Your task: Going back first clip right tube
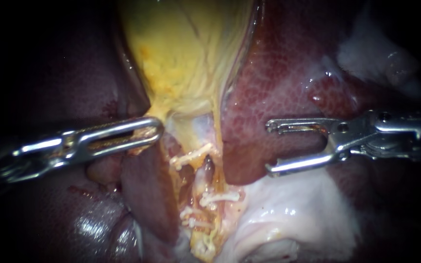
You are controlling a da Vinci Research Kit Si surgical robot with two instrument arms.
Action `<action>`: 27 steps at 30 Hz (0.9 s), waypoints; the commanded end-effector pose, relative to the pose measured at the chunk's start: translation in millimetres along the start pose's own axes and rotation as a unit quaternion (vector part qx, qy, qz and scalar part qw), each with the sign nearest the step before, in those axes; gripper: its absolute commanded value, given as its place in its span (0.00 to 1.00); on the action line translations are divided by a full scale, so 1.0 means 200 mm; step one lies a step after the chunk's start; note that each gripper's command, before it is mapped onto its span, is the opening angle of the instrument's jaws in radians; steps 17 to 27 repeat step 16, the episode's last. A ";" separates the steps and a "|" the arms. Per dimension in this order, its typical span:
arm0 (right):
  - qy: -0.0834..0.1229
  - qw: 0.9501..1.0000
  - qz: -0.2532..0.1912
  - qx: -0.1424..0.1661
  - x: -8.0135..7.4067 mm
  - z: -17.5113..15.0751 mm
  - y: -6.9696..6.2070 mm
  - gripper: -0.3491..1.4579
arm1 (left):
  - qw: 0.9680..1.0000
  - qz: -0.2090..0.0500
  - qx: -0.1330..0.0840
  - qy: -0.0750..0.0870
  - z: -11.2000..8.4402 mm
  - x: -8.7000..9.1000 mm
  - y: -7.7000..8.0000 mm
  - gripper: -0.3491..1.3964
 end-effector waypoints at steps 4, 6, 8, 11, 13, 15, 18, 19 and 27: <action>0.000 1.000 0.000 0.001 0.000 0.000 0.000 0.52 | 1.000 0.001 -0.002 0.007 0.011 0.004 0.000 0.00; 0.000 1.000 0.000 0.001 0.000 0.000 0.000 0.52 | 1.000 0.002 -0.001 0.009 0.013 0.005 0.001 0.00; 0.000 1.000 0.000 0.002 0.000 0.000 0.000 0.52 | 1.000 0.002 -0.001 0.011 0.013 0.005 0.001 0.00; 0.001 1.000 0.000 0.002 0.000 0.000 0.000 0.52 | 1.000 0.002 -0.001 0.011 0.012 0.005 0.000 0.00; 0.001 1.000 0.000 0.002 0.000 0.001 0.000 0.52 | 1.000 0.002 -0.001 0.011 0.012 0.005 0.000 0.00; 0.001 1.000 0.000 0.002 0.000 0.001 0.000 0.52 | 1.000 0.002 0.000 0.011 0.012 0.005 0.000 0.00; 0.001 1.000 0.000 0.002 0.000 0.001 0.000 0.52 | 1.000 0.002 0.000 0.011 0.012 0.005 0.000 0.00; 0.001 1.000 0.000 0.002 0.000 0.001 0.000 0.52 | 1.000 0.002 0.000 0.011 0.012 0.005 0.000 0.00; 0.001 1.000 0.000 0.002 0.000 0.001 0.000 0.52 | 1.000 0.002 0.000 0.011 0.012 0.005 0.000 0.00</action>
